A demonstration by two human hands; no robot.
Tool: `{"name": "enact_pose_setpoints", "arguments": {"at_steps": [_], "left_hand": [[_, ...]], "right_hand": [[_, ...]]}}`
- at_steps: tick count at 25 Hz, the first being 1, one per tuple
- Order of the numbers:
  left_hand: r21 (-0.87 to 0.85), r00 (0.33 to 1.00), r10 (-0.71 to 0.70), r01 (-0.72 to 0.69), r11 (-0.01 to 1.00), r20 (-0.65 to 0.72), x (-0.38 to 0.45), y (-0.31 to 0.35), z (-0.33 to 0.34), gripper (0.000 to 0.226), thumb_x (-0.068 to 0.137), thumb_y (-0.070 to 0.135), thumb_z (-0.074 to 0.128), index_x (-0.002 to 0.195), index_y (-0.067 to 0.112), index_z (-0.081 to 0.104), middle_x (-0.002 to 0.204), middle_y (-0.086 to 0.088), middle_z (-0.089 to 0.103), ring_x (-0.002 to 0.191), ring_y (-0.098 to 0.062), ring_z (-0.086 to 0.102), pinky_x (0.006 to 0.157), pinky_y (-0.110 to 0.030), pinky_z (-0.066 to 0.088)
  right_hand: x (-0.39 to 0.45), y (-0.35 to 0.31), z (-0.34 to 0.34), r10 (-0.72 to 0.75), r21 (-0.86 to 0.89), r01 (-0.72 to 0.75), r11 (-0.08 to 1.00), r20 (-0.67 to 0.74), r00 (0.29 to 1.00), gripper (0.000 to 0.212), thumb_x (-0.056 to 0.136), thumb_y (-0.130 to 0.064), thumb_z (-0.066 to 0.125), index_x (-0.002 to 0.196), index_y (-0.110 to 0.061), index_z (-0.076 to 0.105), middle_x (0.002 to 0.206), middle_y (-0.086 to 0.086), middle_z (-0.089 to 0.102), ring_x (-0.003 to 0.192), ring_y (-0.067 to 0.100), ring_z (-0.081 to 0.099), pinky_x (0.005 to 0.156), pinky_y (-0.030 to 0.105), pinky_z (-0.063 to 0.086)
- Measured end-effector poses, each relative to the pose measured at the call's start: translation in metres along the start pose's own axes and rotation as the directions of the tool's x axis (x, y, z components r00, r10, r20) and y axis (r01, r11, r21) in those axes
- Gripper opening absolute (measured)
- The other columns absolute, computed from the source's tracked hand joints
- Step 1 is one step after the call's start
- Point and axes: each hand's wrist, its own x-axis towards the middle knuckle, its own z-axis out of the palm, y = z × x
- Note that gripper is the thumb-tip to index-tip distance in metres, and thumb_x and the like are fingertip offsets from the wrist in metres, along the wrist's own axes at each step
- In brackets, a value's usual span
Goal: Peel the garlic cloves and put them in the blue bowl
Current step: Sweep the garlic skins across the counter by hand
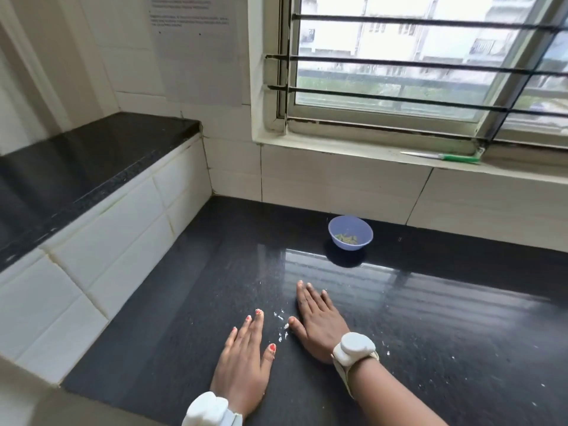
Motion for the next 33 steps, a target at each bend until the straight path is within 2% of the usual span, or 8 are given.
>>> {"name": "enact_pose_setpoints", "arguments": {"at_steps": [3,11,13,16,18,24,29,33], "left_hand": [[0.014,0.997,0.019,-0.018,1.0,-0.079,0.004,0.0,0.003,0.055,0.092,0.036,0.033,0.141,0.011,0.039,0.134,0.002,0.056,0.124,-0.012,0.053,0.109,-0.019,0.01],[-0.004,0.996,-0.013,0.013,1.0,-0.093,0.002,0.004,0.004,0.057,0.097,0.04,0.023,0.143,0.011,0.039,0.142,0.002,0.048,0.132,-0.017,0.044,0.11,-0.024,0.012],[0.012,0.998,-0.019,0.019,1.0,-0.058,-0.004,0.007,0.002,0.056,0.1,0.04,0.017,0.139,0.011,0.044,0.139,0.002,0.051,0.127,-0.018,0.049,0.11,-0.024,0.011],[-0.053,0.998,-0.057,0.055,0.997,-0.038,-0.007,0.007,0.001,0.061,0.101,0.04,0.009,0.136,0.011,0.049,0.139,0.0,0.051,0.126,-0.019,0.05,0.11,-0.022,0.007],[-0.069,0.997,-0.063,0.06,0.996,-0.045,-0.004,0.007,0.0,0.065,0.101,0.043,0.006,0.135,0.01,0.049,0.14,0.0,0.05,0.127,-0.021,0.05,0.11,-0.02,0.006],[-0.383,0.986,-0.118,0.063,0.921,-0.121,-0.001,0.002,-0.001,0.072,0.087,0.059,0.012,0.147,0.023,0.03,0.148,0.011,0.032,0.14,-0.006,0.027,0.112,-0.013,0.009],[-0.481,0.985,-0.138,0.072,0.874,-0.102,0.0,-0.002,-0.008,0.077,0.086,0.068,0.015,0.144,0.022,0.036,0.146,0.007,0.041,0.137,-0.009,0.035,0.111,-0.013,0.013],[-0.438,0.987,-0.126,0.072,0.896,-0.096,0.0,0.003,-0.011,0.086,0.083,0.073,0.007,0.143,0.02,0.038,0.145,0.004,0.042,0.137,-0.009,0.034,0.113,-0.018,0.013]], "right_hand": [[-0.002,-0.007,-0.001,-0.125,-0.009,0.125,0.992,0.028,0.992,0.083,0.082,-0.059,-0.013,0.151,-0.013,-0.017,0.159,-0.008,-0.017,0.147,0.008,-0.017,0.113,0.026,-0.021],[-0.05,-0.027,0.002,-0.172,0.36,0.156,0.92,0.013,0.985,0.062,0.104,-0.041,0.023,0.151,-0.023,-0.014,0.16,-0.011,-0.006,0.148,0.001,-0.004,0.117,0.016,-0.01],[-0.067,-0.025,0.013,0.047,0.269,-0.026,0.963,-0.073,0.996,0.066,0.098,-0.055,0.005,0.149,-0.017,-0.012,0.16,-0.004,-0.016,0.148,0.009,-0.016,0.116,0.019,-0.016],[-0.084,-0.034,0.032,0.265,0.12,-0.259,0.958,-0.032,0.964,0.082,0.099,-0.058,0.006,0.142,0.004,0.039,0.154,0.018,0.032,0.146,0.023,0.009,0.116,0.036,0.007],[-0.078,-0.04,0.038,0.292,0.067,-0.289,0.955,-0.03,0.956,0.082,0.098,-0.06,0.011,0.135,0.003,0.05,0.148,0.017,0.043,0.144,0.023,0.015,0.113,0.038,0.012],[-0.044,-0.055,0.033,0.164,-0.049,-0.166,0.985,-0.034,0.986,0.07,0.098,-0.058,0.013,0.14,-0.017,0.052,0.151,0.008,0.037,0.14,0.022,0.038,0.111,0.039,0.012],[-0.048,-0.069,0.042,0.106,-0.075,-0.117,0.99,-0.136,0.985,0.056,0.096,-0.061,0.025,0.147,-0.04,0.035,0.158,0.009,0.029,0.145,0.024,0.021,0.107,0.056,0.014],[-0.047,-0.071,0.044,0.174,-0.1,-0.197,0.975,-0.198,0.965,0.056,0.095,-0.06,0.027,0.142,-0.035,0.043,0.156,0.008,0.033,0.146,0.022,0.017,0.109,0.052,0.015]]}}
